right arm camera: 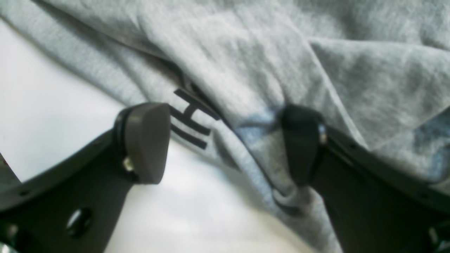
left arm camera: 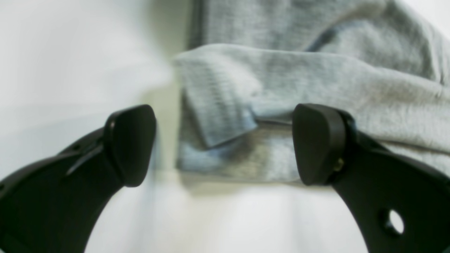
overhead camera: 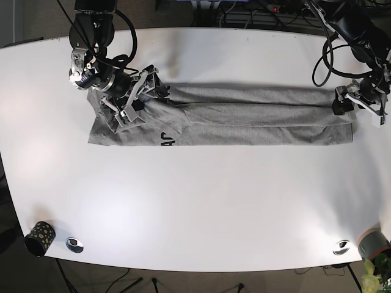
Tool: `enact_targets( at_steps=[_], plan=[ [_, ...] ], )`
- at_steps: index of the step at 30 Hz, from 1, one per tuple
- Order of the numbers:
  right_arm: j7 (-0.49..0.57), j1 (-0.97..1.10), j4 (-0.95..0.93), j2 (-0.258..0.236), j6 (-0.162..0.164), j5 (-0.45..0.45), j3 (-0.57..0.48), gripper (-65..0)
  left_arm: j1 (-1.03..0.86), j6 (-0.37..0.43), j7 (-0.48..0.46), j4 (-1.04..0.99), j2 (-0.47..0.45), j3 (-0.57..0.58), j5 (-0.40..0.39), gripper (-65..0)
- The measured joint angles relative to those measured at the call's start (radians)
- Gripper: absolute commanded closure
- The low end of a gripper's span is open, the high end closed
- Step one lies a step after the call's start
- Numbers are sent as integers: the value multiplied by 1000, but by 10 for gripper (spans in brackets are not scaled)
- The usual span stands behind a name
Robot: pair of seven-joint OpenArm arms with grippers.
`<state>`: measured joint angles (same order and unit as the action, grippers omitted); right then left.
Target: Fold the T-shirt properly
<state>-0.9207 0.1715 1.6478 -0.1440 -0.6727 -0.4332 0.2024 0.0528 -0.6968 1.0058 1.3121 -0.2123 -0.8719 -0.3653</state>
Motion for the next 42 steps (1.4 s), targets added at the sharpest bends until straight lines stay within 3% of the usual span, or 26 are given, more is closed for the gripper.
enact_targets(
  at_steps=[10,14,16,18,20,26,31,42],
  plan=[
    [0,2,0,0,0,0,1,-479,39,-11,-73,-120,-33,19,-38,-558],
    [1,2,0,2,0,-1,1,-479,39,-6,-76,-119,-44,78,-21,-376],
    [0,2,0,2,0,0,1,-479,41,-7,-81,-124,-40,88,-19,-211],
    [0,2,0,3,1,0,2,-479,39,-6,-92,-127,-35,92,-19,-103],
    [0,2,0,2,0,-1,2,-479,33,-6,-110,-131,-33,94,-16,-39],
    [0,2,0,2,2,-1,2,-479,27,-3,-106,-119,-31,94,-13,-35],
    [0,2,0,2,2,-1,2,-479,-6,-1,-77,31,-16,116,17,-33],
    [0,2,0,3,3,0,0,-479,-121,1,-77,403,11,434,21,-32]
  ],
)
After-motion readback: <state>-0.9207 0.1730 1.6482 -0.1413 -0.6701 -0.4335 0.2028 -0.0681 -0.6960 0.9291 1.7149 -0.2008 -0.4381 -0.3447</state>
